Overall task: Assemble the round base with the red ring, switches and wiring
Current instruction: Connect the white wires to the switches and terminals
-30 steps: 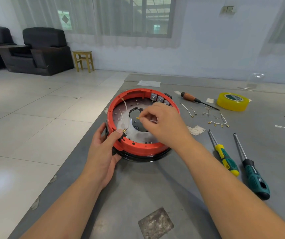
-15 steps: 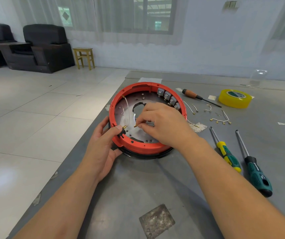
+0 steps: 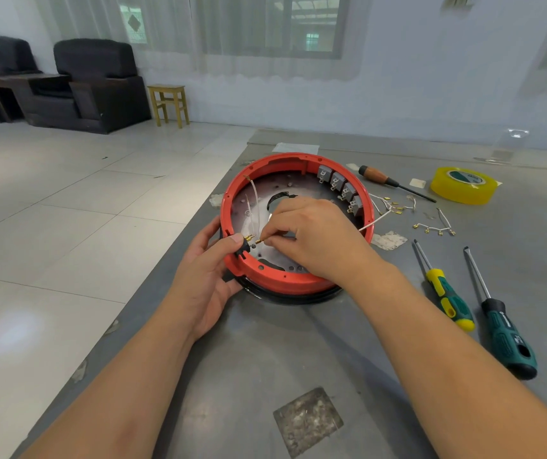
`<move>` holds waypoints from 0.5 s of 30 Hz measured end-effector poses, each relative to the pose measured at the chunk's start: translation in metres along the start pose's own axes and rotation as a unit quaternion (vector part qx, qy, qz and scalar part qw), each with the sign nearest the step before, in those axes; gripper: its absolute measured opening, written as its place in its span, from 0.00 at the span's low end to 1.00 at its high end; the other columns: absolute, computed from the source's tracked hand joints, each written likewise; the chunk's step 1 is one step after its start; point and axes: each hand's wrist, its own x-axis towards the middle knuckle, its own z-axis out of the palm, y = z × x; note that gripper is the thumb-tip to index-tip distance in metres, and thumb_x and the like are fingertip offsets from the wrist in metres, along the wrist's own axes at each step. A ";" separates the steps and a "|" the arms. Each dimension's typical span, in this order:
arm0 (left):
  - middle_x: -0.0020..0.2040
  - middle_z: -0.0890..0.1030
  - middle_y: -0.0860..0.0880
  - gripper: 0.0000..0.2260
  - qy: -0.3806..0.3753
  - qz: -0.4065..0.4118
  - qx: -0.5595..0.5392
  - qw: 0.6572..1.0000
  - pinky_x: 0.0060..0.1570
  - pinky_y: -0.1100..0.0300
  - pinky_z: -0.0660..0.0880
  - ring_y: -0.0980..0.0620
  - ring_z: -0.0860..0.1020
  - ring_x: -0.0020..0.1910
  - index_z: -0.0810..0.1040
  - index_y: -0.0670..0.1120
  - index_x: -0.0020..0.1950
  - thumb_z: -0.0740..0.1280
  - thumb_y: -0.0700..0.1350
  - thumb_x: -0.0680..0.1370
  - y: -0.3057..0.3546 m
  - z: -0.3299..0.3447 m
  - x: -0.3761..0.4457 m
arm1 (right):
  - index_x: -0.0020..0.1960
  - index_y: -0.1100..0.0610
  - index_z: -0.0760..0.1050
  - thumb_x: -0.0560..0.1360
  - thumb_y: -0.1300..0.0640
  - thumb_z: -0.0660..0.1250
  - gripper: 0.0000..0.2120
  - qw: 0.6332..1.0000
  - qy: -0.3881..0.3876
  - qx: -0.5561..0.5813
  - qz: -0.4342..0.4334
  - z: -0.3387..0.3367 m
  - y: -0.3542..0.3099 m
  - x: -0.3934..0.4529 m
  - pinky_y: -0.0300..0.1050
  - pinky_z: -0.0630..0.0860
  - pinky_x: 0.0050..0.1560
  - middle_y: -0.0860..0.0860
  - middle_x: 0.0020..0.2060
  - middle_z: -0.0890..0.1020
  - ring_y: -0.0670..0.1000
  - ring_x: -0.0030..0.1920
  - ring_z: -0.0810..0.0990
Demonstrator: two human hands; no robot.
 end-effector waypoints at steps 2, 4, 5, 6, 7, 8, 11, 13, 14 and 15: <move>0.42 0.83 0.46 0.25 -0.004 0.002 -0.001 1.000 0.55 0.37 0.82 0.45 0.82 0.42 0.75 0.49 0.75 0.73 0.39 0.78 0.000 -0.001 -0.001 | 0.47 0.56 0.88 0.76 0.62 0.73 0.05 1.000 0.002 0.007 -0.001 0.000 -0.001 0.000 0.47 0.78 0.46 0.50 0.42 0.85 0.52 0.47 0.83; 0.43 0.83 0.46 0.25 -0.008 0.002 -0.003 1.000 0.53 0.39 0.83 0.45 0.82 0.42 0.75 0.48 0.75 0.73 0.40 0.78 0.000 0.000 -0.001 | 0.47 0.56 0.88 0.76 0.62 0.73 0.05 1.000 0.001 0.011 -0.001 0.000 -0.002 0.001 0.48 0.78 0.47 0.50 0.42 0.86 0.52 0.47 0.83; 0.43 0.83 0.46 0.26 -0.009 0.002 -0.005 1.000 0.52 0.40 0.84 0.45 0.82 0.42 0.74 0.48 0.75 0.74 0.40 0.78 0.000 0.000 -0.001 | 0.47 0.56 0.88 0.76 0.61 0.73 0.05 1.000 -0.003 0.014 0.000 0.000 -0.002 0.001 0.49 0.78 0.48 0.50 0.43 0.86 0.51 0.48 0.83; 0.43 0.83 0.46 0.26 -0.009 0.002 -0.006 1.000 0.51 0.41 0.84 0.45 0.82 0.42 0.74 0.48 0.75 0.74 0.40 0.77 0.000 0.000 -0.001 | 0.48 0.56 0.88 0.76 0.61 0.73 0.05 1.000 -0.007 0.016 0.003 0.000 -0.002 0.001 0.50 0.78 0.49 0.50 0.43 0.86 0.51 0.48 0.83; 0.42 0.83 0.46 0.26 -0.008 0.001 -0.007 1.000 0.50 0.41 0.84 0.45 0.82 0.42 0.74 0.48 0.75 0.74 0.40 0.77 0.000 0.000 -0.001 | 0.48 0.56 0.88 0.76 0.60 0.73 0.05 1.000 -0.011 0.017 0.004 0.000 -0.002 0.001 0.50 0.77 0.50 0.50 0.44 0.86 0.51 0.49 0.83; 0.42 0.83 0.46 0.26 -0.007 0.000 -0.007 1.000 0.50 0.41 0.84 0.45 0.82 0.42 0.74 0.48 0.75 0.74 0.40 0.77 0.000 0.001 -0.001 | 0.49 0.56 0.88 0.77 0.60 0.73 0.05 1.000 -0.013 0.018 0.005 0.000 -0.001 0.001 0.49 0.77 0.50 0.49 0.44 0.86 0.51 0.49 0.82; 0.42 0.83 0.46 0.27 -0.005 -0.003 -0.009 1.000 0.52 0.40 0.84 0.46 0.82 0.41 0.74 0.48 0.75 0.74 0.40 0.76 0.001 0.003 -0.002 | 0.49 0.55 0.88 0.76 0.60 0.73 0.05 1.000 -0.013 0.016 0.005 0.000 0.000 0.001 0.48 0.77 0.50 0.49 0.44 0.86 0.51 0.49 0.82; 0.41 0.83 0.46 0.26 -0.001 -0.003 -0.009 1.000 0.53 0.39 0.83 0.45 0.82 0.42 0.74 0.48 0.75 0.73 0.39 0.78 0.001 0.004 -0.002 | 0.49 0.55 0.88 0.76 0.60 0.73 0.05 1.000 -0.013 0.013 0.004 0.001 -0.001 0.001 0.47 0.77 0.50 0.49 0.44 0.86 0.51 0.49 0.82; 0.41 0.83 0.46 0.25 0.001 -0.004 -0.008 1.000 0.54 0.39 0.83 0.45 0.82 0.42 0.74 0.48 0.76 0.72 0.39 0.78 0.001 0.004 -0.002 | 0.49 0.55 0.88 0.76 0.60 0.73 0.05 1.000 -0.013 0.013 0.004 0.001 -0.001 0.001 0.48 0.77 0.50 0.50 0.44 0.86 0.51 0.49 0.82; 0.41 0.83 0.46 0.25 0.003 -0.004 -0.007 1.000 0.55 0.38 0.82 0.45 0.82 0.42 0.74 0.49 0.76 0.72 0.39 0.79 0.001 0.004 -0.002 | 0.48 0.55 0.88 0.77 0.60 0.73 0.05 1.000 -0.014 0.013 0.004 0.002 0.000 0.001 0.48 0.77 0.50 0.49 0.44 0.86 0.51 0.49 0.82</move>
